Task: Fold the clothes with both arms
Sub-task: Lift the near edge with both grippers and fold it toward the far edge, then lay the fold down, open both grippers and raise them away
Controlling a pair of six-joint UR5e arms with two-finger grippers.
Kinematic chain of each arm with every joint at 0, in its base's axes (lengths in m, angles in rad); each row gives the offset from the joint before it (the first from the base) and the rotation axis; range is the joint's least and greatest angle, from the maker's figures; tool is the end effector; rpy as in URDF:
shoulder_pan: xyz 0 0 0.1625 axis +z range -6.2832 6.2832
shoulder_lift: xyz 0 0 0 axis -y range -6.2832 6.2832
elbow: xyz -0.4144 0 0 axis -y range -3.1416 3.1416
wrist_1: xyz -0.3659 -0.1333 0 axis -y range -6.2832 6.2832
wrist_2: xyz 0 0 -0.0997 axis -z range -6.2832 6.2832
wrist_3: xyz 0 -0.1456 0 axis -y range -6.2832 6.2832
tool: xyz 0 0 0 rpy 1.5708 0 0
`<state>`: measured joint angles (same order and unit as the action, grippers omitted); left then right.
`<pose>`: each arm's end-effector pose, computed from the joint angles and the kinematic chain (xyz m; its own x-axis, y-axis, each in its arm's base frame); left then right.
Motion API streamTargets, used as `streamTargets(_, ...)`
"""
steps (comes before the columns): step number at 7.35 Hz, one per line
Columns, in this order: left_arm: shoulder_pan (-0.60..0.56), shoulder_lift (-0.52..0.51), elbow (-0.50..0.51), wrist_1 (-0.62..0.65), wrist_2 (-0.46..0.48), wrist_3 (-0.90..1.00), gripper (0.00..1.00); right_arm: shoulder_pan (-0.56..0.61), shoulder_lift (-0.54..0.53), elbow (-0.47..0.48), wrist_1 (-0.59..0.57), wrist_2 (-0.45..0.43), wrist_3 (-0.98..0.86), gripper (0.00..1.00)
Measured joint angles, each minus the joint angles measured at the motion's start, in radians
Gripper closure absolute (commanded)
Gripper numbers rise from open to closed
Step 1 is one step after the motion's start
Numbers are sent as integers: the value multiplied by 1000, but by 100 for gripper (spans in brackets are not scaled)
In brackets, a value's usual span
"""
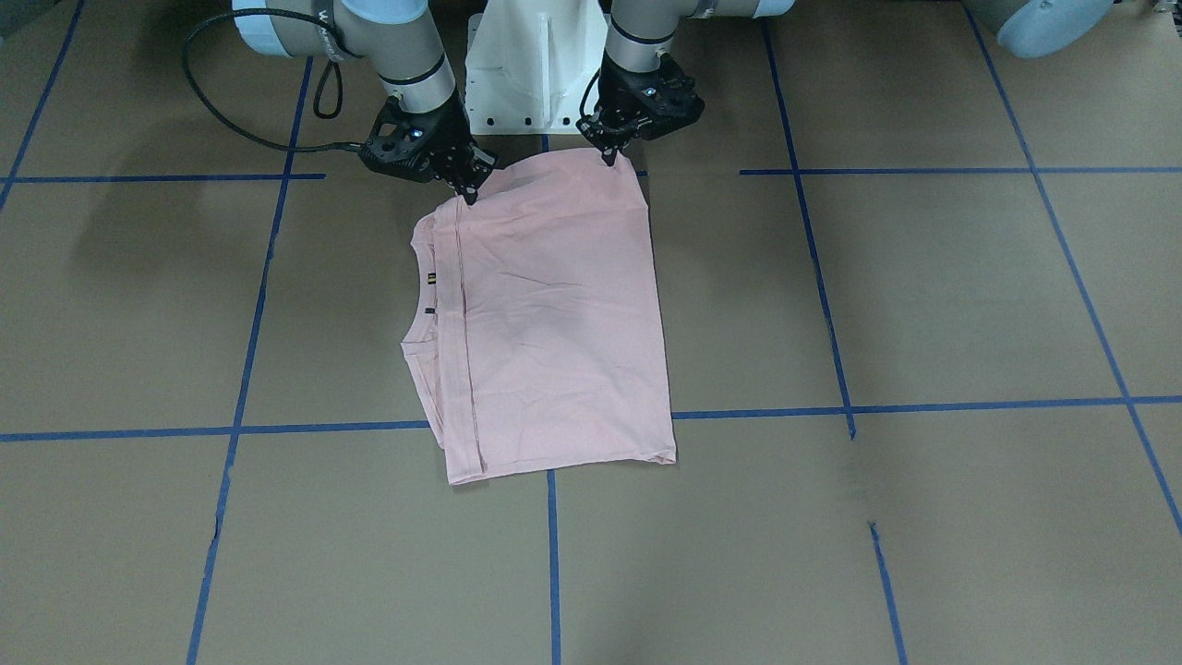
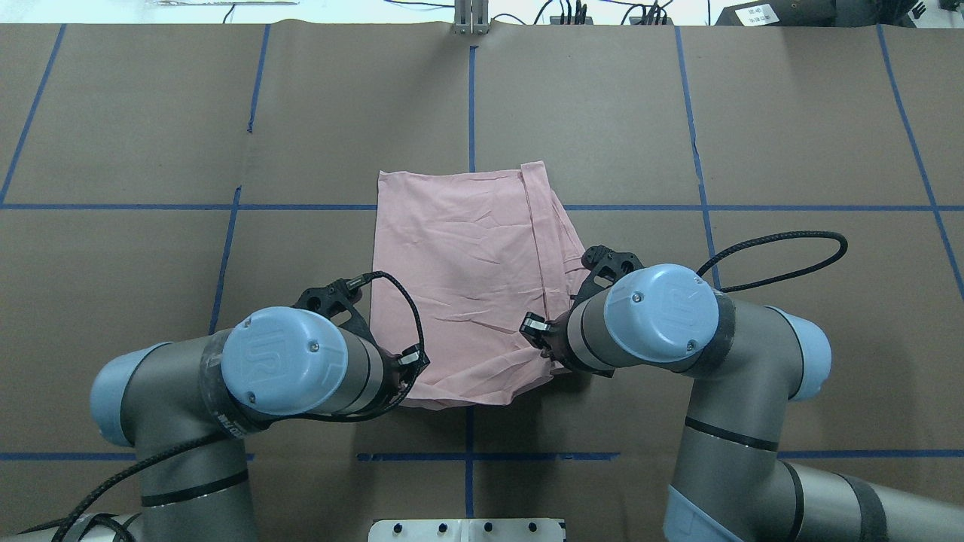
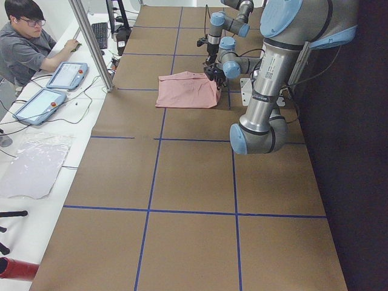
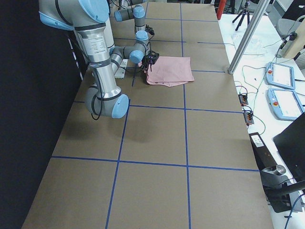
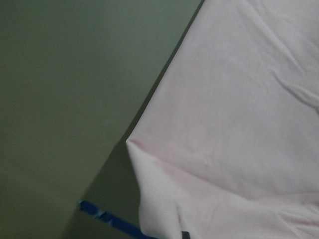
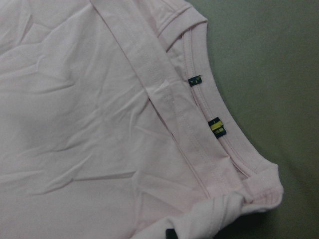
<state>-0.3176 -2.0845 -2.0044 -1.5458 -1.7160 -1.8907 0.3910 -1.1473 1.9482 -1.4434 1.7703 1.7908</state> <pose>0.5276 -0.2916 0.2339 0.4819 -0.4860 -0.7291 0.3698 0.8672 -0.3336 -0.5140 -0.3248 0.2833 0.4911 0.4338 0.7554 -0.3423 0.8935 -0.2906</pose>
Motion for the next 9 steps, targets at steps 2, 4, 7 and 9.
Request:
streamTargets(2,-35,-2,5,-2,2,7,100,24,2,-7,2,0,1,100)
streamTargets(4,-50,-2,12,-10,3,5,100,39,4,-21,3,0,1,100)
streamTargets(7,-91,-5,46,-72,4,0,100,95,60,-87,13,0,-1,100)
streamTargets(9,-192,-56,212,-193,2,8,100,183,191,-277,65,13,-7,100)
